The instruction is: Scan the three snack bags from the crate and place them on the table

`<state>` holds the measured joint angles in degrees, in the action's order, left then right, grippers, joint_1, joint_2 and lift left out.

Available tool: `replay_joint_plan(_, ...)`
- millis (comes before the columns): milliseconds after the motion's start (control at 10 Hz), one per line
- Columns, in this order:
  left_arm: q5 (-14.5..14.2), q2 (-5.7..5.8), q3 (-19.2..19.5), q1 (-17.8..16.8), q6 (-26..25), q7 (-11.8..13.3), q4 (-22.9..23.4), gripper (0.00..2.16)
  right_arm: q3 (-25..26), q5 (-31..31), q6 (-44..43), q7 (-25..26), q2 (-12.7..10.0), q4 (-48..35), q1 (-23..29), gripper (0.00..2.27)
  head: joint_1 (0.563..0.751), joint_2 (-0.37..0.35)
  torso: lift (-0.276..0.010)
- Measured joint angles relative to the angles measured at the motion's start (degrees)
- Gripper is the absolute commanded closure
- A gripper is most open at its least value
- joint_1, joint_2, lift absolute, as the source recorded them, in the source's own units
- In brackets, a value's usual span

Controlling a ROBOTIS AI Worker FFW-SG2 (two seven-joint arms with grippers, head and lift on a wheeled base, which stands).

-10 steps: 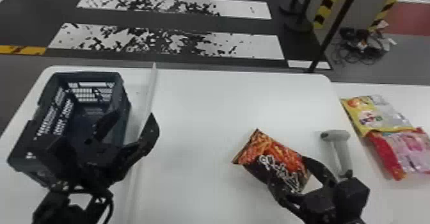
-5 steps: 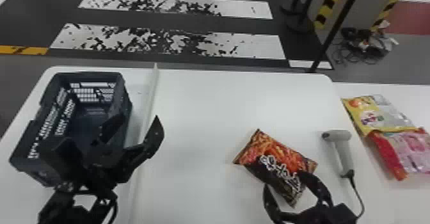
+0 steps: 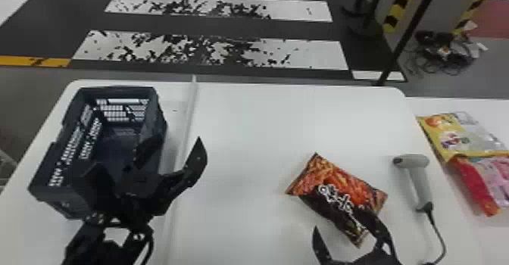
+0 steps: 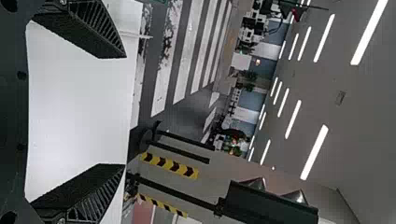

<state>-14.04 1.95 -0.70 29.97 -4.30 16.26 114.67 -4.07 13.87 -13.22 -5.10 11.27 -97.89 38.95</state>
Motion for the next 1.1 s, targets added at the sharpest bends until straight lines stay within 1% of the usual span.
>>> replay_joint_plan(300, -0.3, 0.06, 0.1, -0.1, 0.0, 0.5, -0.3, 0.03, 0.6, 0.5, -0.6, 0.7, 0.5, 3.5, -2.1, 0.10, 0.695, -0.073, -0.062)
replay_joint_plan(400, -0.4, 0.06, 0.1, -0.1, -0.1, 0.6, -0.5, 0.03, 0.8, 0.6, -0.9, 0.8, 0.5, 4.6, -2.7, 0.22, 0.695, -0.079, -0.062)
replay_joint_plan(500, -0.4, 0.07, 0.1, -0.2, -0.1, 0.7, -0.8, 0.03, 0.9, 0.7, -0.9, 1.0, 0.6, 5.6, -3.4, 0.65, 0.695, -0.082, -0.062)
replay_joint_plan(600, -0.4, 0.07, 0.1, -0.2, -0.1, 0.8, -0.8, 0.03, 0.8, 1.1, -0.1, 0.5, 0.9, 6.2, -4.2, 1.58, 0.695, -0.087, -0.062)
replay_joint_plan(700, -0.5, 0.05, 0.1, -0.2, -0.1, 1.0, -0.9, 0.03, 0.8, 1.3, 1.1, -0.6, 1.0, 6.6, -5.1, 2.09, 0.695, -0.088, -0.062)
replay_joint_plan(800, -0.6, 0.01, 0.1, -0.2, -0.1, 1.0, -0.9, 0.03, 0.7, 1.3, 1.3, -0.9, 1.1, 6.8, -5.5, 2.25, 0.695, -0.088, -0.062)
replay_joint_plan(1100, -0.6, -0.02, 0.1, -0.2, -0.1, 1.1, -1.0, 0.03, 0.7, 1.1, -1.9, -1.7, 1.2, 7.4, -5.6, 2.25, 0.695, -0.076, -0.062)
